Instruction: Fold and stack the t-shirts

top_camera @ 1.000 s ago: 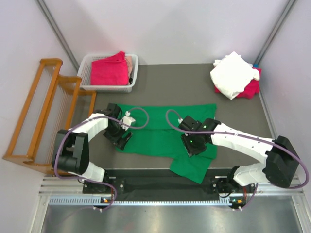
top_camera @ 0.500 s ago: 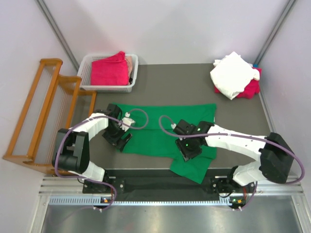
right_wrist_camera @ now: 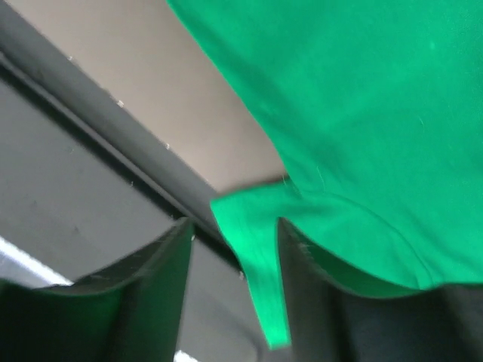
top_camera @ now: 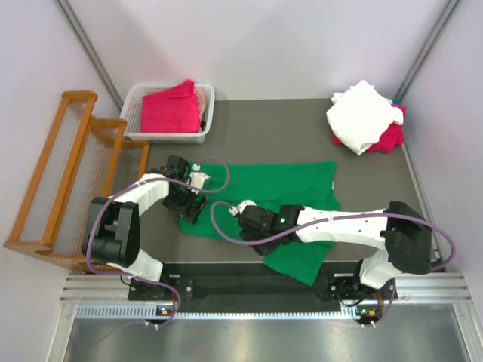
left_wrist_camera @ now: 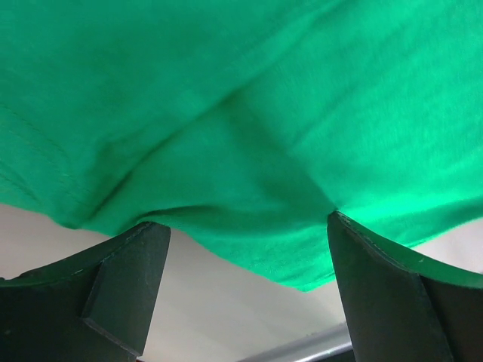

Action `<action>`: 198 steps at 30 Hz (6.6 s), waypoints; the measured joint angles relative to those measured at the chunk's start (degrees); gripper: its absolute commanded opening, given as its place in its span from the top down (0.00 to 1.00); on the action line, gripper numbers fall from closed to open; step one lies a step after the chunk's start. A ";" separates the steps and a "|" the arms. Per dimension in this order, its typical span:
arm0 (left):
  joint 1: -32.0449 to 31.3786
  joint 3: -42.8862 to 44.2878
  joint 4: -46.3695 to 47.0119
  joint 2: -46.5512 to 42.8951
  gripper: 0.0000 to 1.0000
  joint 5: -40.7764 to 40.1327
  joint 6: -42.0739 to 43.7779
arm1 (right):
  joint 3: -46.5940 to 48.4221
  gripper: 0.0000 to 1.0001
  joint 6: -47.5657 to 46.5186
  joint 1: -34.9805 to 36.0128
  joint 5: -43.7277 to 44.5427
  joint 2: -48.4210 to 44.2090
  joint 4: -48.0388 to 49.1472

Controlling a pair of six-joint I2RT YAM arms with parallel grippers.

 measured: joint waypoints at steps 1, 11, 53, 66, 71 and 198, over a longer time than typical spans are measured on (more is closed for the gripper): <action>0.00 -0.04 0.48 0.00 0.11 -0.28 -0.31 | -1.27 0.42 0.09 0.74 1.07 -0.02 2.05; 0.00 -1.22 4.35 -1.14 0.10 -1.18 -2.56 | -20.50 0.41 3.87 3.45 7.82 -9.16 8.98; 0.00 0.17 4.57 -0.22 0.10 -2.21 -4.13 | -18.62 0.76 10.08 10.82 8.94 -1.51 13.94; 0.00 0.17 4.46 -0.22 0.10 -2.19 -4.13 | -18.58 1.00 9.94 10.10 12.20 -3.65 11.76; 0.00 0.17 4.33 -0.24 0.10 -2.16 -4.13 | -18.43 0.74 9.99 9.88 14.12 -6.91 9.42; 2.43 -4.04 -1.88 -5.44 0.07 -2.10 2.51 | -17.68 1.00 16.41 -6.91 16.13 -22.62 -2.47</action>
